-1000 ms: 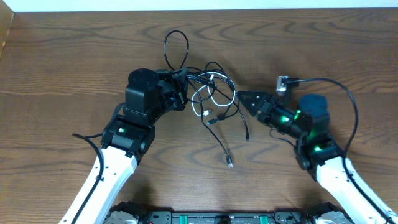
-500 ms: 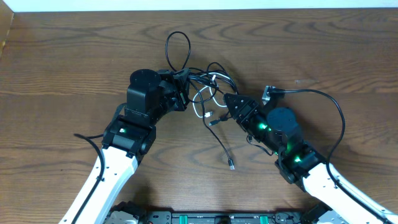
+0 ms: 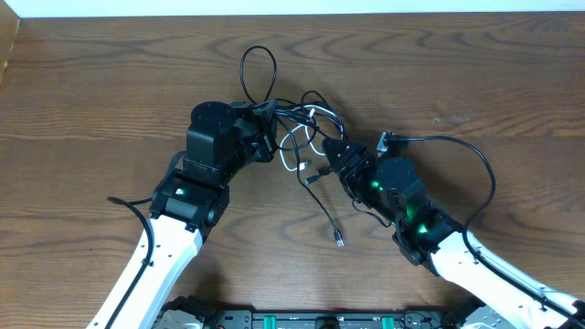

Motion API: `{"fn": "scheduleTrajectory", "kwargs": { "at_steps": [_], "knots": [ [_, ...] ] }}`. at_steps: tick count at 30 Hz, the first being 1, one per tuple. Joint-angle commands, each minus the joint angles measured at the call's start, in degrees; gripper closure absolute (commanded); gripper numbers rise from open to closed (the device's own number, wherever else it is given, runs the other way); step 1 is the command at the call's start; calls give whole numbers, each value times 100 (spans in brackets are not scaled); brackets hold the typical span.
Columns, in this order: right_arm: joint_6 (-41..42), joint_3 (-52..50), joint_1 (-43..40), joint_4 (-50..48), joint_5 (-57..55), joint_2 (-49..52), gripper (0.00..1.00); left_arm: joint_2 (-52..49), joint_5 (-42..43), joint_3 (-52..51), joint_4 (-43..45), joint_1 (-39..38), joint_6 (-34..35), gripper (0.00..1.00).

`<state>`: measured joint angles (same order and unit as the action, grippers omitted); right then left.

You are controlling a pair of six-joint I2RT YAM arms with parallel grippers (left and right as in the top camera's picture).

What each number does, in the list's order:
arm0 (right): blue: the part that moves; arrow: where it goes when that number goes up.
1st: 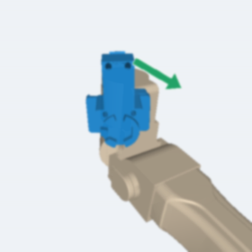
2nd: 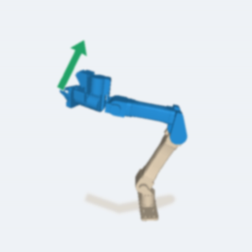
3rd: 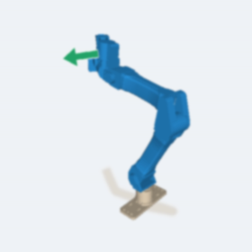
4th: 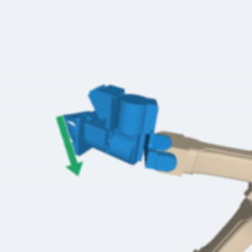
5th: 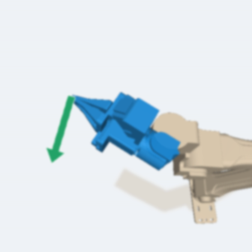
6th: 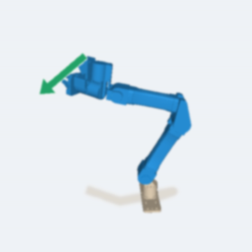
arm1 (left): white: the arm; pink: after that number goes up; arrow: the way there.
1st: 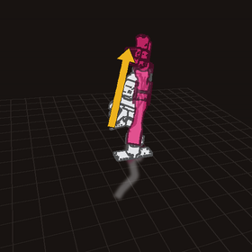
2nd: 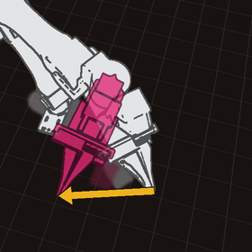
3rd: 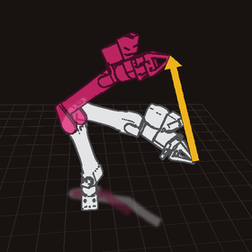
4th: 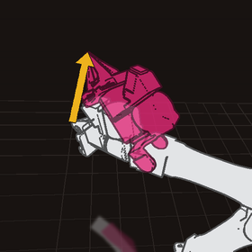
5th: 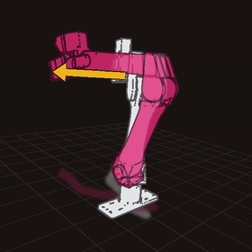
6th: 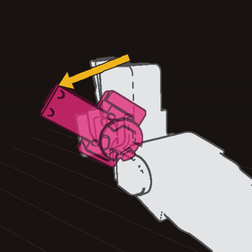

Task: Untangle cables

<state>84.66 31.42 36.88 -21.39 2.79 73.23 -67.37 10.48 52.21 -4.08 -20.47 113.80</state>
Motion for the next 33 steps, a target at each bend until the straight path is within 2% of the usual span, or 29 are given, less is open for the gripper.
{"fn": "scheduleTrajectory", "kwargs": {
  "at_steps": [1, 10, 13, 18, 19, 27, 31, 33],
  "knots": [
    [105, 39, 28, -7, -138, 66, 39, 127, 160, 101, 52, -15, 57, 93],
    [107, 39, 28, -11, -437, 269, 51, 127, 1014, 101, 50, -55, 52, 92],
    [103, 39, 28, -7, -531, 271, 62, 127, 1099, 101, 48, -57, 52, 93],
    [-140, 39, 11, 42, -610, 269, 97, 127, 953, 101, 48, -35, 46, 93],
    [-302, 39, 0, 39, -610, 269, 99, 127, 833, 101, 48, -31, 44, 93],
    [-1921, 39, -332, 275, -577, 269, 99, 127, 39, 101, 44, 168, 24, 93],
    [-2177, 39, -605, 494, -348, 269, 99, 127, 33, 101, 44, 221, -352, 92],
    [-2568, 39, -791, 494, -105, 269, 99, 127, 11, 101, 44, 221, -822, 93]
  ]
}}
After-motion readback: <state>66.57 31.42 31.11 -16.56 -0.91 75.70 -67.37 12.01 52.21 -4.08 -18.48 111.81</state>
